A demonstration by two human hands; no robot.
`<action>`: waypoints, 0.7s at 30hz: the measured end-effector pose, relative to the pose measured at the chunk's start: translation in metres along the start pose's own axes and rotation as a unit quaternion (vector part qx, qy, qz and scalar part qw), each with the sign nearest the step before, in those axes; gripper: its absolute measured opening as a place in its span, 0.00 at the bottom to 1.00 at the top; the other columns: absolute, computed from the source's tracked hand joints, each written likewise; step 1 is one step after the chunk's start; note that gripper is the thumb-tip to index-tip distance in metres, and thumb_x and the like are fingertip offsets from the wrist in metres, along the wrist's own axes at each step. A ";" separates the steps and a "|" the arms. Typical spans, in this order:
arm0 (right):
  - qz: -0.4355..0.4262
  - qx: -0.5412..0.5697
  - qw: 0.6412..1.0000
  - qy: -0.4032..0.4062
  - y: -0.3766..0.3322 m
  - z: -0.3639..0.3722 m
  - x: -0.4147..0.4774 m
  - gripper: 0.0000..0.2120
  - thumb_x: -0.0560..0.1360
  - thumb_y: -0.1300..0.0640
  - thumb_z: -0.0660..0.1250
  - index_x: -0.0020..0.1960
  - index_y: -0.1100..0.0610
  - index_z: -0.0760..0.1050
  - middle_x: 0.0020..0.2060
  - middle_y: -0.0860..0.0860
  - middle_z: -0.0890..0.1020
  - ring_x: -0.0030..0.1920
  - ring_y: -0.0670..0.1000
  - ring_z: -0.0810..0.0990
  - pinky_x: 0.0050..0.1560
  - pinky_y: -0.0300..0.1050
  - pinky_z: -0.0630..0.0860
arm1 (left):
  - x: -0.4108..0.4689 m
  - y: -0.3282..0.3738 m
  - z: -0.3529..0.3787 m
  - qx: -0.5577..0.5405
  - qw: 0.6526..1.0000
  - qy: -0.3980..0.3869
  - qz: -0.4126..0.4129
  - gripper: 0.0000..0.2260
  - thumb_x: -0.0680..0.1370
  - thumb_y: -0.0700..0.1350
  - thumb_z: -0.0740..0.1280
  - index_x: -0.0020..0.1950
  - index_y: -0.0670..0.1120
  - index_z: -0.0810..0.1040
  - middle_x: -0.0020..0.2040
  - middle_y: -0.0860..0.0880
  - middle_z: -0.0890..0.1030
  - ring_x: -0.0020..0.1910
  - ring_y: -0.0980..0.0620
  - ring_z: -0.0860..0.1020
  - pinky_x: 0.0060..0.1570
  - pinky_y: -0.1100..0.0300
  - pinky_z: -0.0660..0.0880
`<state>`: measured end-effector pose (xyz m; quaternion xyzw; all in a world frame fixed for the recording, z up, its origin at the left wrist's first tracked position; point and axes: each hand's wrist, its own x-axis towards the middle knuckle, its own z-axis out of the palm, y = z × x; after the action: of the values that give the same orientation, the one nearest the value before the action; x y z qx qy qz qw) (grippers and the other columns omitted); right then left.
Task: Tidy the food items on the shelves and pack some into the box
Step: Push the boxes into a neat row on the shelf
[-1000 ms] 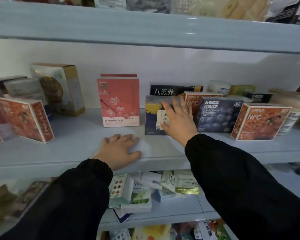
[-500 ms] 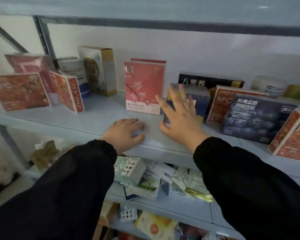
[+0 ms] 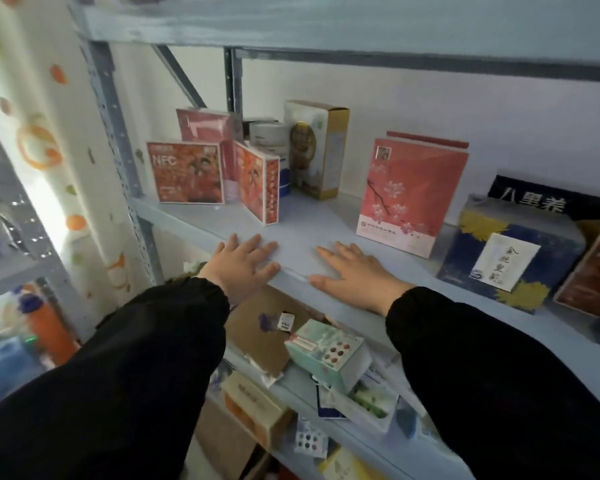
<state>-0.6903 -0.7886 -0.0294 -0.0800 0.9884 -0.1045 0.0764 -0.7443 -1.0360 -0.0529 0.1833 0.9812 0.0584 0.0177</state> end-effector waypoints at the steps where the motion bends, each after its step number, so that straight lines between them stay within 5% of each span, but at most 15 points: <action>1: -0.003 -0.006 1.000 0.001 -0.008 0.000 0.011 0.37 0.81 0.29 0.51 0.84 0.39 0.43 0.85 0.50 0.44 0.84 0.55 0.40 0.82 0.61 0.44 | 0.003 -0.013 -0.001 -0.003 1.000 -0.004 -0.004 0.27 0.86 0.63 0.47 0.84 0.61 0.46 0.86 0.52 0.47 0.84 0.40 0.45 0.81 0.41 0.45; 8: 0.004 0.074 0.996 0.047 -0.056 -0.012 0.086 0.39 0.81 0.32 0.59 0.85 0.49 0.53 0.83 0.51 0.58 0.82 0.54 0.56 0.80 0.54 0.56 | 0.039 -0.074 -0.023 0.029 0.999 -0.028 -0.005 0.24 0.88 0.53 0.51 0.84 0.58 0.48 0.85 0.50 0.43 0.83 0.37 0.44 0.80 0.37 0.47; 14: 0.068 0.297 0.940 0.155 -0.076 -0.011 0.147 0.43 0.75 0.35 0.73 0.82 0.49 0.59 0.79 0.49 0.67 0.77 0.52 0.68 0.71 0.48 0.68 | 0.071 -0.099 -0.025 0.015 0.999 -0.010 0.040 0.29 0.84 0.65 0.47 0.84 0.58 0.52 0.84 0.53 0.53 0.82 0.40 0.52 0.78 0.36 0.50; 21: 0.028 0.359 0.896 0.260 -0.095 -0.010 0.181 0.28 0.76 0.43 0.75 0.72 0.48 0.72 0.63 0.42 0.80 0.57 0.41 0.77 0.57 0.42 0.74 | 0.079 -0.105 -0.012 0.027 0.998 0.024 0.054 0.44 0.68 0.70 0.33 0.83 0.57 0.52 0.83 0.51 0.54 0.80 0.35 0.54 0.74 0.32 0.52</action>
<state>-0.8552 -0.9103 -0.0237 0.0104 0.8698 -0.4676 -0.1572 -0.8564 -1.1054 -0.0548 0.2352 0.9711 0.0374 -0.0139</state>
